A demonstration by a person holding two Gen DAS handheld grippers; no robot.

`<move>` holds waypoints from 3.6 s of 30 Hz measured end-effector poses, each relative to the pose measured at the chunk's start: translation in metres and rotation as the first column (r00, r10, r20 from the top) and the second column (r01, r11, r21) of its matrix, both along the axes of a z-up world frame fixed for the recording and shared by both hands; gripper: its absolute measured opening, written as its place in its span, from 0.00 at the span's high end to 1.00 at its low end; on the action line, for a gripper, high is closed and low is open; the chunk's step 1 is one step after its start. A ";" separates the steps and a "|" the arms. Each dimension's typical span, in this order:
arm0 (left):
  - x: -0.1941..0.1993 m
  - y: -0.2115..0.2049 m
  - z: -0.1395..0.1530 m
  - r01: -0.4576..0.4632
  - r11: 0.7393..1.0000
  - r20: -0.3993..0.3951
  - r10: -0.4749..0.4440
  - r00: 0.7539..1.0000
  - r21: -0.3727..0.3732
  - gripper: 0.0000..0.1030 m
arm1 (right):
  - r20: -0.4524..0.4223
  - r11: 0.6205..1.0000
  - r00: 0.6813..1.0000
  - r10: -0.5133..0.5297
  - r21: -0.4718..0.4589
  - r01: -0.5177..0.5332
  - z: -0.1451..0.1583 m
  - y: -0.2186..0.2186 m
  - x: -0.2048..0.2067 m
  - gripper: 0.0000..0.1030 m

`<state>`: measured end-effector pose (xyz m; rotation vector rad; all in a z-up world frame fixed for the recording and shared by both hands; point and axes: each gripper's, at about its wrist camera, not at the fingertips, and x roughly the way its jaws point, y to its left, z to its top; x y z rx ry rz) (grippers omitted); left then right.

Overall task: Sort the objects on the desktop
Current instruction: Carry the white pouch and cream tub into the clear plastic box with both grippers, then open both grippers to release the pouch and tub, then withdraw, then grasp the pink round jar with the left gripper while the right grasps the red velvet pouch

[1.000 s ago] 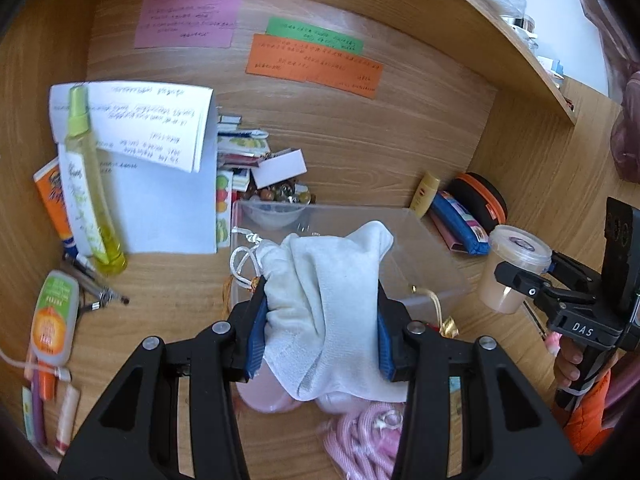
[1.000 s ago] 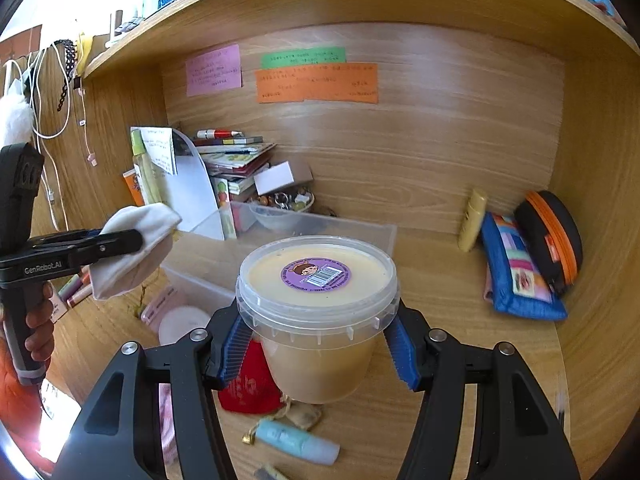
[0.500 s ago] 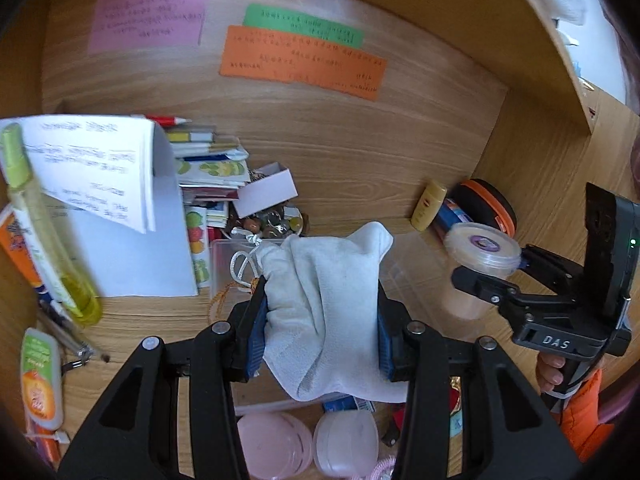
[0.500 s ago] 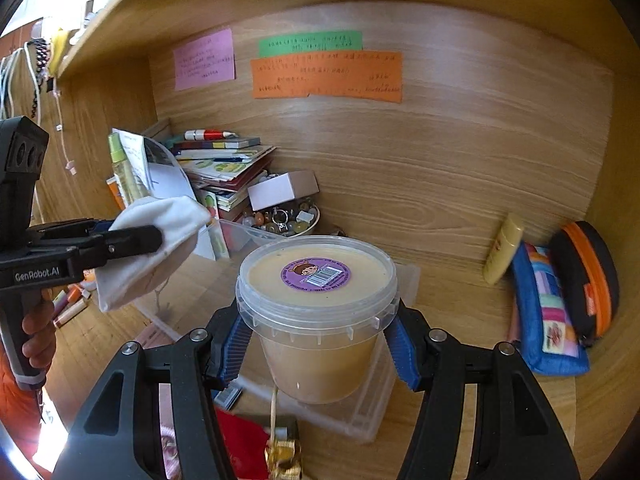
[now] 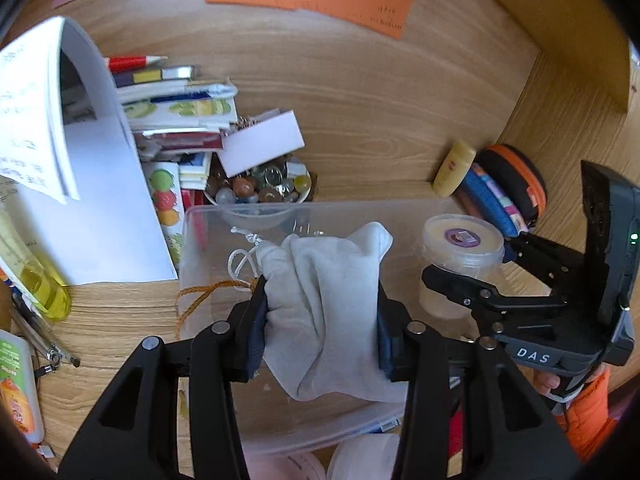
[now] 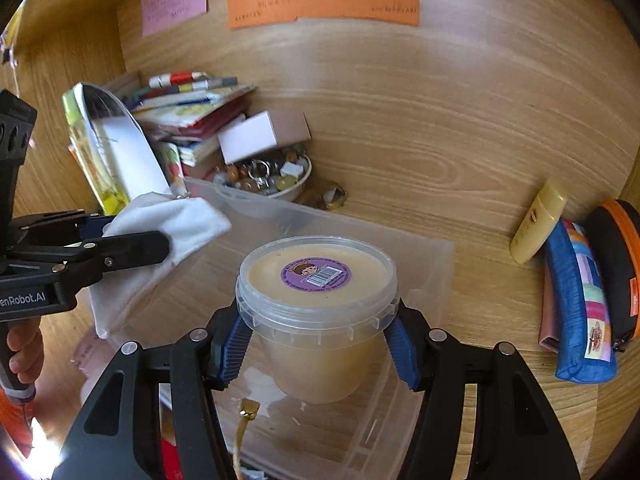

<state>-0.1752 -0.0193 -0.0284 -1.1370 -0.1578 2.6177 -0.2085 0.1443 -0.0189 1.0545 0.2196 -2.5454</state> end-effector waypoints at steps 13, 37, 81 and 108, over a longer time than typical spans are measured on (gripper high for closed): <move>-0.008 0.009 -0.011 0.025 0.999 -0.005 -0.025 1.000 -0.033 0.57 | 0.050 0.998 0.999 0.015 0.052 -0.018 -0.018 -0.012 -0.005 0.46; 0.015 -0.002 0.021 0.008 1.000 -0.118 -0.008 0.993 -0.001 0.19 | 0.047 0.990 0.999 -0.010 0.138 0.004 -0.018 -0.023 0.001 0.40; 0.095 -0.107 -0.009 -0.223 0.971 -0.045 0.219 0.975 -0.085 0.04 | -0.194 0.987 0.977 -0.092 0.111 0.115 0.024 0.027 0.133 0.11; 0.078 -0.047 -0.062 -0.038 0.999 0.116 0.042 0.992 -0.038 0.04 | 0.100 0.996 0.993 0.067 0.047 -0.072 -0.045 -0.002 0.122 0.11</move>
